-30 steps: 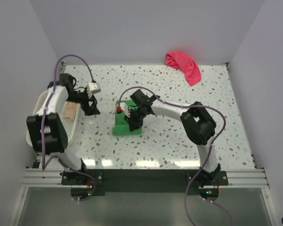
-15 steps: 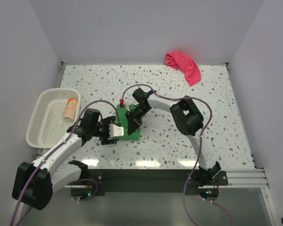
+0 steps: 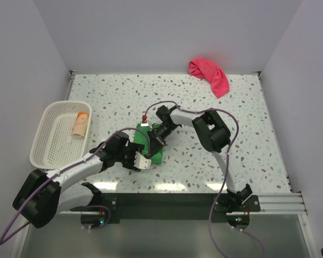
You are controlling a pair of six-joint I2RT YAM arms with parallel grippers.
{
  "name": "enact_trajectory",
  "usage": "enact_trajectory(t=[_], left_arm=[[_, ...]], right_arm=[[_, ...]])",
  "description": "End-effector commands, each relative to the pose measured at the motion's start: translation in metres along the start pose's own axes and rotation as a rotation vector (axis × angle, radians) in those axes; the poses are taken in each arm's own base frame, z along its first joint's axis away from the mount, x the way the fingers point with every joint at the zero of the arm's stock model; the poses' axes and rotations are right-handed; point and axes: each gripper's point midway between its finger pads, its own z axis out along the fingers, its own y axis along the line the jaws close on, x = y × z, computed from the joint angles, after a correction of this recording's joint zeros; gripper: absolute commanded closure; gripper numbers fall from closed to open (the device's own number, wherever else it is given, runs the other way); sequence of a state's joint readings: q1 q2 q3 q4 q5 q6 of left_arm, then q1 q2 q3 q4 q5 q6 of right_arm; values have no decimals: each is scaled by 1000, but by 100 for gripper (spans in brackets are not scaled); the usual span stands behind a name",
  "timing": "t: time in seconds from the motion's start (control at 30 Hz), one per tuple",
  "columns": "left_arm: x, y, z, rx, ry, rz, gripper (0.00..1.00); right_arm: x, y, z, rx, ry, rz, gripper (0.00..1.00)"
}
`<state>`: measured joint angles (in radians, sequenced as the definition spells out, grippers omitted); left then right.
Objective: Roll the towels
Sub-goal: Roll the towel
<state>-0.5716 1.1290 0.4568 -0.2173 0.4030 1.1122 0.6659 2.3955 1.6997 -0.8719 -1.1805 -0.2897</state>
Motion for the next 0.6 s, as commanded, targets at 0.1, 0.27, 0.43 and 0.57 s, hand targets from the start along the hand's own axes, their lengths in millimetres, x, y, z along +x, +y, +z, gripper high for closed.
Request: enact_trajectory(t=[0.1,0.27,0.43,0.57], left_arm=[[-4,1,12,-12,-17,107,35],[-7,-9,17,40,-28,117,55],[-8,-27,18,179,-6,98,89],[-4,-37,24,311,38,5,97]], right_arm=[[40,-59,4,175,88,75,100],[34,-57,2,184,67,50,100],[22,-59,-10,218,37,50,60],[2,-61,-33,260,-21,37,47]])
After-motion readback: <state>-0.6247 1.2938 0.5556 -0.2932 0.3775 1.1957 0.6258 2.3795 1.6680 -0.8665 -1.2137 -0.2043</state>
